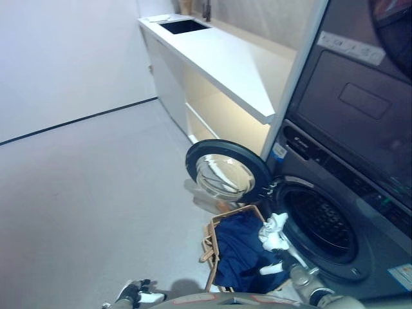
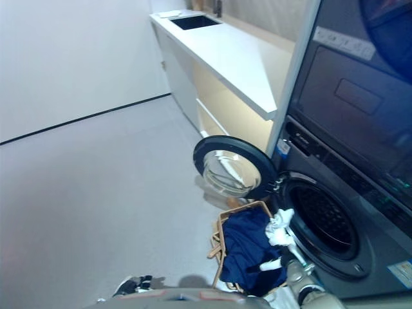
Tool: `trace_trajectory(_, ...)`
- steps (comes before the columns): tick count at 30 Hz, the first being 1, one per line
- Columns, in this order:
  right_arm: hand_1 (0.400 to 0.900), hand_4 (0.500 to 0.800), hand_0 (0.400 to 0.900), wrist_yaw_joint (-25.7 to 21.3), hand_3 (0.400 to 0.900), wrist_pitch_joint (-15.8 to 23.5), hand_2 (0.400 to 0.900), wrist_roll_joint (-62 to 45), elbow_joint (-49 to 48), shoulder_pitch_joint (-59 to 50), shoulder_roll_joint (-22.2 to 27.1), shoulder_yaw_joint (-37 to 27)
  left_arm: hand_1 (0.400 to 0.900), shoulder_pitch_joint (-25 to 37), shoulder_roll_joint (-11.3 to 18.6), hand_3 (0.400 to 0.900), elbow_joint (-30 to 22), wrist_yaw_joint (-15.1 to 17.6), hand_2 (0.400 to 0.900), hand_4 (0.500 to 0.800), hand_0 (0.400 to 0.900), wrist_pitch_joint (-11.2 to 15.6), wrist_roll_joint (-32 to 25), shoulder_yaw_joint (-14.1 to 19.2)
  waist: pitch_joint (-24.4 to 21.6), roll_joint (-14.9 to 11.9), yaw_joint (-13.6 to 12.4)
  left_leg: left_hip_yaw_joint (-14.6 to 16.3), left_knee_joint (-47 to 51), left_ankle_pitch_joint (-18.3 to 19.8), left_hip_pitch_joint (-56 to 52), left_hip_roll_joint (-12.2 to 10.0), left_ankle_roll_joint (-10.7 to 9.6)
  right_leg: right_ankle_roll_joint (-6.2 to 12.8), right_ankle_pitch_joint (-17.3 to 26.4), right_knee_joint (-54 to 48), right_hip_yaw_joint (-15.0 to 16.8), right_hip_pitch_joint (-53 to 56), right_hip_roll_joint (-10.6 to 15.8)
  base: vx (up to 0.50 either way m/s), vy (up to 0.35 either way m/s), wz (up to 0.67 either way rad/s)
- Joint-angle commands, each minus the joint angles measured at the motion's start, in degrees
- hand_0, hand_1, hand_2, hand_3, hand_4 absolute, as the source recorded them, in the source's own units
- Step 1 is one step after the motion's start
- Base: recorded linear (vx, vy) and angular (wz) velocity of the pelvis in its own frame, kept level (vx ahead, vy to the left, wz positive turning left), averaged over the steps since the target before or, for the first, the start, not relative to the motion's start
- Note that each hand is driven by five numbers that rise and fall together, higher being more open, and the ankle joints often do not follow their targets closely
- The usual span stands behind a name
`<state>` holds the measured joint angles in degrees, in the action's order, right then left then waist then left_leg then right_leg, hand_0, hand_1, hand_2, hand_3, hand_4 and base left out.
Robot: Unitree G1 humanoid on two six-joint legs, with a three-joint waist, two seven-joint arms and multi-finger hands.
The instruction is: Put the clothes in the basket into the washing machine.
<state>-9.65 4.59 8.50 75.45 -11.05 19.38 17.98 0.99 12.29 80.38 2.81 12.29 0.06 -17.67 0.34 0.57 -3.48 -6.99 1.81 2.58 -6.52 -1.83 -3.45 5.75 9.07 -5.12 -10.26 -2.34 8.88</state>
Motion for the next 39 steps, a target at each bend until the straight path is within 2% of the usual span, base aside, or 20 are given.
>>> trace_trajectory(1,0.9,0.8,0.9,-2.68,0.9,1.09,0.9,1.74,1.13,-7.21,0.73,2.48,0.9,1.35,4.58,0.9,0.92,0.65,0.9,0.8,0.9,1.53,-0.25,2.06,-0.08,-4.84,-0.94,0.34,-8.32,6.16,3.61,1.09,0.81,0.71,-1.67,4.6,2.82,-5.07,3.34,0.19,-0.297,0.37)
trace_trajectory(3,0.9,0.8,0.9,-3.97,0.9,1.09,0.9,1.37,1.08,-8.2,1.39,3.06,0.9,1.85,4.27,0.9,-0.09,0.99,0.9,0.8,0.9,1.6,-1.24,2.14,2.45,-4.6,-1.79,0.25,-21.28,3.51,10.97,1.28,-0.76,-1.09,-3.25,5.25,1.83,-3.98,3.19,0.0,-0.298,0.37)
trace_trajectory(5,0.9,0.8,0.9,-4.77,0.9,1.12,0.9,0.16,1.68,-10.13,2.2,3.24,0.9,2.29,3.5,0.9,-0.9,1.28,0.9,0.8,0.9,1.88,-1.72,1.5,4.56,-4.21,-3.2,-1.4,-25.71,1.32,16.15,2.51,-1.09,-1.97,-4.25,4.42,0.75,-2.79,2.36,-0.03,-0.269,0.3)
trace_trajectory(6,0.9,0.8,0.9,-5.4,0.9,0.91,0.9,-0.71,2.63,-11.19,3.22,3.19,0.9,1.89,2.65,0.9,-0.89,1.12,0.9,0.8,0.9,1.89,-1.77,0.49,4.8,-3.46,-3.73,-1.7,-19.66,1.4,18.88,2.85,-0.68,-1.73,-5.59,3.93,0.34,-3.0,1.54,0.04,-0.166,0.15)
trace_trajectory(7,0.9,0.8,0.9,-5.4,0.9,0.92,0.9,-0.71,2.64,-11.18,3.24,3.2,0.9,1.88,2.62,0.9,-0.89,1.12,0.9,0.8,0.9,1.89,-1.77,0.48,4.83,-3.43,-3.77,-1.68,-19.58,1.42,18.76,2.81,-0.7,-1.75,-5.63,3.94,0.36,-2.95,1.51,0.09,-0.12,-0.04)
trace_trajectory(8,0.9,0.8,0.9,-5.89,0.9,0.89,0.9,-0.86,3.28,-12.07,4.1,3.8,0.9,1.68,2.58,0.9,-0.91,1.27,0.9,0.8,0.9,1.97,-1.45,-0.14,5.01,-2.47,-4.11,-2.14,-15.62,-0.53,19.6,2.56,-0.65,-1.72,-6.15,4.08,0.32,-3.38,0.61,0.04,-0.023,-0.26)
trace_trajectory(9,0.9,0.8,0.9,-6.18,0.9,0.77,0.9,-1.53,3.74,-15.81,6.69,4.49,0.9,1.92,2.9,0.9,-1.61,1.76,0.9,0.8,0.9,2.04,-1.98,-0.91,6.39,-0.01,-4.68,-2.08,-7.22,-5.12,21.97,0.49,-0.4,-1.76,-7.34,5.68,0.61,-5.44,-0.89,0.03,-0.025,-0.27)
trace_trajectory(10,0.9,0.8,0.9,-6.17,0.9,0.79,0.9,-1.54,3.78,-15.87,6.72,4.52,0.9,1.96,2.86,0.9,-1.6,1.76,0.9,0.8,0.9,2.03,-1.98,-0.9,6.44,-0.02,-4.81,-1.93,-6.81,-5.3,21.72,0.41,-0.43,-1.8,-7.45,5.88,0.78,-5.56,-0.91,-0.04,0.017,-0.43)
trace_trajectory(11,0.9,0.8,0.9,-6.41,0.9,0.68,0.9,-1.79,3.94,-18.24,7.58,5.26,0.9,2.28,3.03,0.9,-2.16,2.32,0.9,0.8,0.9,2.21,-2.47,-1.14,7.26,1.71,-5.12,-1.34,-4.27,-6.22,22.37,-0.08,0.31,-1.85,-8.37,8.74,1.46,-8.49,-1.65,-0.22,0.105,-0.69)
trace_trajectory(13,0.9,0.8,0.9,-8.3,0.9,0.2,0.9,-2.17,4.98,-26.27,8.54,7.29,0.9,4.05,3.34,0.9,-3.14,4.02,0.9,0.8,0.9,2.73,-4.83,-2.35,10.88,4.33,-5.93,-1.37,-7.87,-6.17,28.86,2.07,1.47,-2.38,-8.6,18.0,4.34,-20.97,-1.7,-0.3,0.158,-0.79)
trace_trajectory(14,0.9,0.8,0.9,-8.3,0.9,0.2,0.9,-2.17,4.99,-26.28,8.54,7.29,0.9,4.06,3.33,0.9,-3.13,4.02,0.9,0.8,0.9,2.73,-4.83,-2.35,10.65,4.3,-5.95,-1.37,-7.88,-6.23,29.15,2.08,1.47,-2.38,-8.52,17.98,4.34,-21.23,-1.69,-0.13,0.153,-0.53)
trace_trajectory(15,0.9,0.8,0.9,-9.04,0.9,-0.44,0.9,-2.4,7.29,-31.61,11.09,8.13,0.9,4.13,2.93,0.9,-3.74,4.64,0.9,0.8,0.9,2.54,-6.39,-2.81,10.82,6.01,-6.67,-0.42,-8.28,-6.6,32.1,2.63,1.8,-2.44,-9.12,20.28,5.51,-26.63,-1.6,-0.04,0.129,-0.38)
trace_trajectory(20,0.9,0.8,0.9,-9.89,0.9,-1.73,0.9,-2.26,11.59,-41.41,18.5,9.97,0.9,4.03,0.82,0.9,-7.98,6.87,0.9,0.8,0.9,3.78,-10.49,-4.41,13.87,11.17,-7.83,1.94,-9.08,-7.79,36.96,3.58,1.47,-2.27,-10.0,22.69,7.33,-31.86,0.07,-0.03,0.109,-0.18)
trace_trajectory(21,0.9,0.8,0.9,-9.89,0.9,-1.73,0.9,-2.26,11.6,-41.42,18.5,9.98,0.9,4.04,0.82,0.9,-7.98,6.87,0.9,0.8,0.9,3.78,-10.49,-4.41,13.86,11.17,-7.83,1.94,-9.09,-7.79,36.97,3.58,1.47,-2.27,-10.0,22.71,7.34,-31.87,0.07,-0.02,0.065,-0.07)
trace_trajectory(24,0.9,0.8,0.9,-10.81,0.9,-1.98,0.9,-1.22,12.26,-46.18,24.04,11.97,0.9,4.87,-1.14,0.9,-10.11,7.74,0.9,0.8,0.9,4.94,-13.37,-5.78,16.37,14.95,-7.88,2.52,-9.45,-8.64,39.98,4.12,1.0,-2.57,-10.8,25.35,9.01,-36.14,0.63,0.0,0.045,0.03)
trace_trajectory(26,0.9,0.8,0.9,-10.86,0.9,-2.14,0.9,-0.59,12.68,-46.78,25.18,12.33,0.9,4.95,-1.65,0.9,-10.73,7.76,0.9,0.8,0.9,5.1,-13.77,-6.46,16.79,15.74,-7.94,2.52,-9.29,-8.9,40.5,4.22,0.91,-2.61,-11.07,25.75,9.2,-36.74,0.59,0.04,0.011,0.04)
trace_trajectory(27,0.9,0.8,0.9,-11.08,0.9,-2.23,0.9,0.12,13.49,-48.86,27.85,13.03,0.9,5.07,-2.58,0.9,-11.86,7.88,0.9,0.8,0.9,5.5,-14.26,-7.52,17.59,17.17,-8.12,2.49,-9.17,-9.26,41.7,4.3,0.75,-2.71,-11.42,26.78,9.71,-38.5,0.54,0.05,0.0,0.04)
trace_trajectory(28,0.9,0.8,0.9,-11.08,0.9,-2.23,0.9,0.12,13.49,-48.86,27.85,13.04,0.9,5.07,-2.59,0.9,-11.86,7.88,0.9,0.8,0.9,5.5,-14.26,-7.52,17.58,17.17,-8.13,2.5,-9.17,-9.26,41.71,4.3,0.75,-2.71,-11.42,26.79,9.72,-38.52,0.54,0.12,-0.039,0.14)
trace_trajectory(32,0.9,0.8,0.9,-9.99,0.9,-2.09,0.9,1.36,14.94,-50.19,33.91,14.2,0.9,4.15,-3.56,0.9,-15.13,7.49,0.9,0.8,0.9,5.71,-14.7,-9.69,18.91,19.98,-9.6,1.57,-9.3,-8.67,43.52,5.05,0.43,-3.07,-14.94,30.48,10.8,-41.67,0.7,0.11,-0.081,0.2)
trace_trajectory(39,0.9,0.8,0.9,-11.09,0.9,-0.85,0.9,-0.44,13.54,-50.52,35.24,13.39,0.9,2.63,-2.43,0.9,-17.08,7.9,0.9,0.8,0.9,6.4,-14.99,-9.66,20.89,20.45,-10.18,0.86,-15.44,-6.64,49.58,6.6,0.38,-4.2,-18.29,38.3,12.19,-48.16,0.35,0.07,-0.055,0.12)
